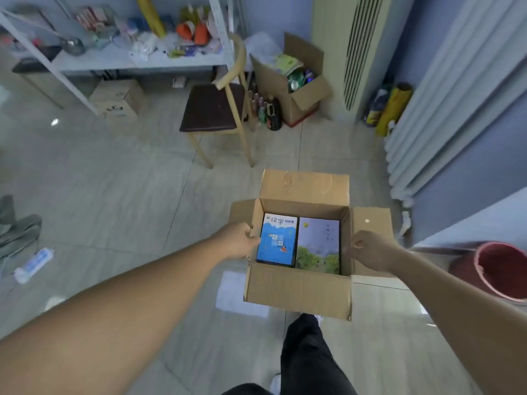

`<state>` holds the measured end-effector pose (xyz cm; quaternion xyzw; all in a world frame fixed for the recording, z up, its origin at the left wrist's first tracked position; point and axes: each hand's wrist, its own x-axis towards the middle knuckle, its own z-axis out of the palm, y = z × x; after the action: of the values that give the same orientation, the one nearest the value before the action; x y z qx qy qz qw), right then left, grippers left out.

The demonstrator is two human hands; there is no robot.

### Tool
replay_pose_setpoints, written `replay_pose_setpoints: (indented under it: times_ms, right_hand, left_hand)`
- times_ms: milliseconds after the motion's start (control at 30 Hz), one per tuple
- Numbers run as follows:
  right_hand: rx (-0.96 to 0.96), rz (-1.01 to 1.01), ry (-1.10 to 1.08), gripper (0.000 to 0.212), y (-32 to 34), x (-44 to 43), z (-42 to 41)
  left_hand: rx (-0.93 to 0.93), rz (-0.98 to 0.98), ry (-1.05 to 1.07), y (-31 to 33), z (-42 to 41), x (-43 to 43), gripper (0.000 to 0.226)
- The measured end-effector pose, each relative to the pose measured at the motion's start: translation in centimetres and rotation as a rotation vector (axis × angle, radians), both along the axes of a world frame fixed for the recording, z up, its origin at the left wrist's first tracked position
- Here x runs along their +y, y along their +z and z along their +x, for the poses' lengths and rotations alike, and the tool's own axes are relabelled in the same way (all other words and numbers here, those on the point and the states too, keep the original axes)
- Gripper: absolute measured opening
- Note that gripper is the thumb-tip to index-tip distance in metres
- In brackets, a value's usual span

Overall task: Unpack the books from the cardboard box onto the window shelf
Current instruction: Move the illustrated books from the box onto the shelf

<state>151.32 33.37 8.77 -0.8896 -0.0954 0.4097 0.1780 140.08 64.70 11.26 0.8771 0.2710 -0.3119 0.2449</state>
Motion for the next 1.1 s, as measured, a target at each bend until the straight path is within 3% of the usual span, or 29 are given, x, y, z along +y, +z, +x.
replay_pose_setpoints:
  times_ms: [33, 67, 133, 233, 467, 733, 867, 967, 1100]
  right_hand:
    - [0.037, 0.011, -0.052, 0.023, -2.0, 0.3, 1.0]
    - [0.063, 0.016, -0.091, 0.015, -4.1, 0.5, 1.9]
    - [0.143, -0.007, -0.138, 0.021, -7.9, 0.7, 3.3]
    - [0.244, -0.009, -0.197, 0.012, -13.3, 1.4, 4.7]
    - [0.33, -0.048, -0.356, 0.03, -22.4, 2.0, 5.1]
    - [0.43, -0.02, -0.583, 0.033, -28.8, 3.7, 4.7]
    - [0.475, -0.084, -0.689, 0.024, -31.1, 4.4, 4.3]
    - [0.507, -0.112, -0.733, 0.04, -32.6, 4.7, 4.2]
    - [0.516, -0.142, -0.724, 0.039, -33.6, 5.1, 4.4]
  left_hand:
    - [0.014, -0.04, 0.027, -1.4, 1.0, -0.2, 0.02]
    - [0.05, -0.065, 0.046, -2.8, 2.0, -0.4, 0.027]
    - [0.121, -0.128, 0.065, -5.1, 3.6, -1.4, 0.026]
    - [0.155, -0.238, 0.064, -9.6, 5.8, -2.4, 0.039]
    - [0.265, -0.336, 0.12, -23.0, 9.0, -4.9, 0.052]
    - [0.499, -0.367, 0.188, -34.2, 9.7, -8.2, 0.04]
    - [0.536, -0.382, 0.199, -37.2, 9.6, -8.7, 0.033]
    - [0.57, -0.402, 0.15, -38.6, 9.7, -8.8, 0.038]
    - [0.583, -0.425, 0.138, -39.6, 9.3, -9.0, 0.066]
